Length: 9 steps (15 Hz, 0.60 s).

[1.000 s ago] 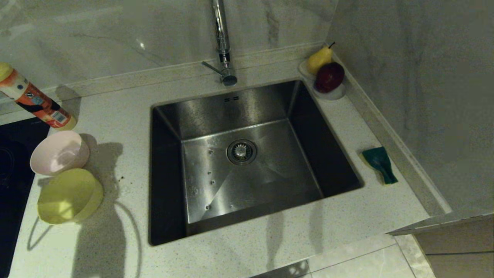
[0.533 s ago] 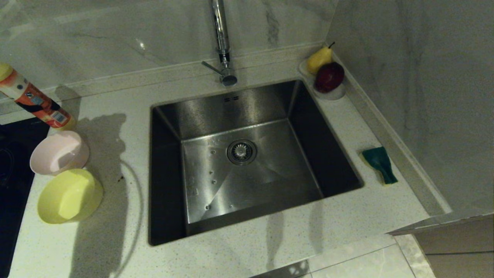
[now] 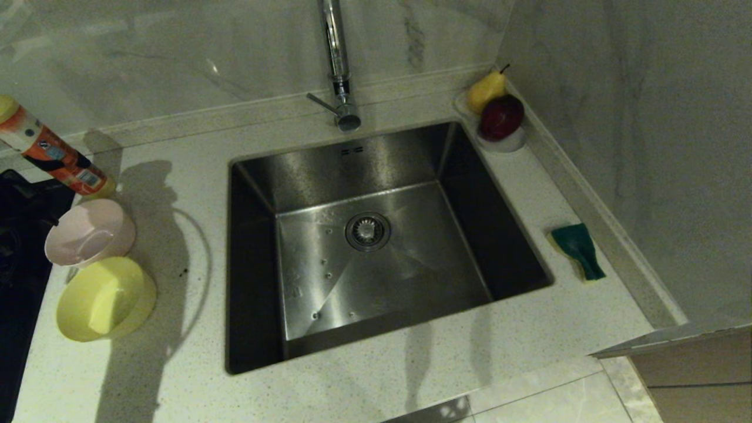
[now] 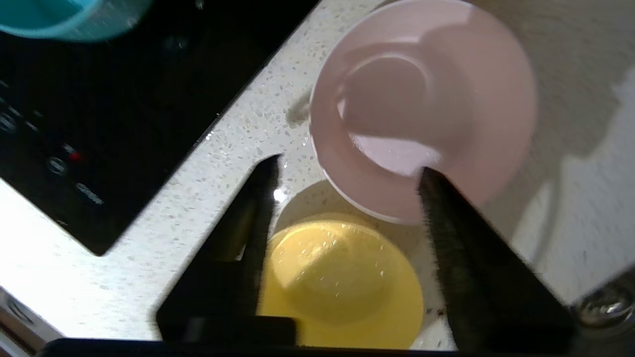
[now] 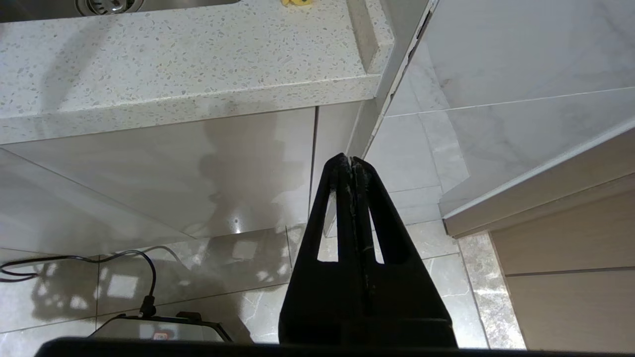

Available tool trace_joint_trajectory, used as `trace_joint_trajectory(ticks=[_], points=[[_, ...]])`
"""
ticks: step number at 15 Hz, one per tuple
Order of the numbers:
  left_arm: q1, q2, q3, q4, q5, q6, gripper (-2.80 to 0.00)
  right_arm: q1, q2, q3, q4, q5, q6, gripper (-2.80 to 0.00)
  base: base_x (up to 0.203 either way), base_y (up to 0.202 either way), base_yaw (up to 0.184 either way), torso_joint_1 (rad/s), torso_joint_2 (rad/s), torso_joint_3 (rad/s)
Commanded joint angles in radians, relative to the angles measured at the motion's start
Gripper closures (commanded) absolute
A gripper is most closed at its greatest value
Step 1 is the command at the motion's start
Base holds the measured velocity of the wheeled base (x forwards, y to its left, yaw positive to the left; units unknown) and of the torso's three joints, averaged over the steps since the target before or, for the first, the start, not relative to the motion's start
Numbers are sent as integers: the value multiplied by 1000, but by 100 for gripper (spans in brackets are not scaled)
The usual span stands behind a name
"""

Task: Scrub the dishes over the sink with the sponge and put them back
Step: Place the bowl on the bowl

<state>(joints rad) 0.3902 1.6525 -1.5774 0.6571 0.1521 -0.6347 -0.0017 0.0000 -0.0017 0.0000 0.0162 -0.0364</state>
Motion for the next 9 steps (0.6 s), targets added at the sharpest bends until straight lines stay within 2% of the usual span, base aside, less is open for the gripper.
trace_joint_trajectory(ticks=[1, 3, 6, 9], points=[[22, 49, 2, 6, -17, -42, -280, 0, 2, 0, 0, 1, 0, 0, 0, 0, 0, 0, 0, 0], [48, 66, 11, 7, -44, -96, -280, 0, 2, 0, 0, 1, 0, 0, 0, 0, 0, 0, 0, 0], [97, 82, 11, 6, -101, -108, -280, 0, 2, 0, 0, 1, 0, 0, 0, 0, 0, 0, 0, 0], [116, 99, 26, 2, -106, -115, -280, 0, 2, 0, 0, 1, 0, 0, 0, 0, 0, 0, 0, 0]])
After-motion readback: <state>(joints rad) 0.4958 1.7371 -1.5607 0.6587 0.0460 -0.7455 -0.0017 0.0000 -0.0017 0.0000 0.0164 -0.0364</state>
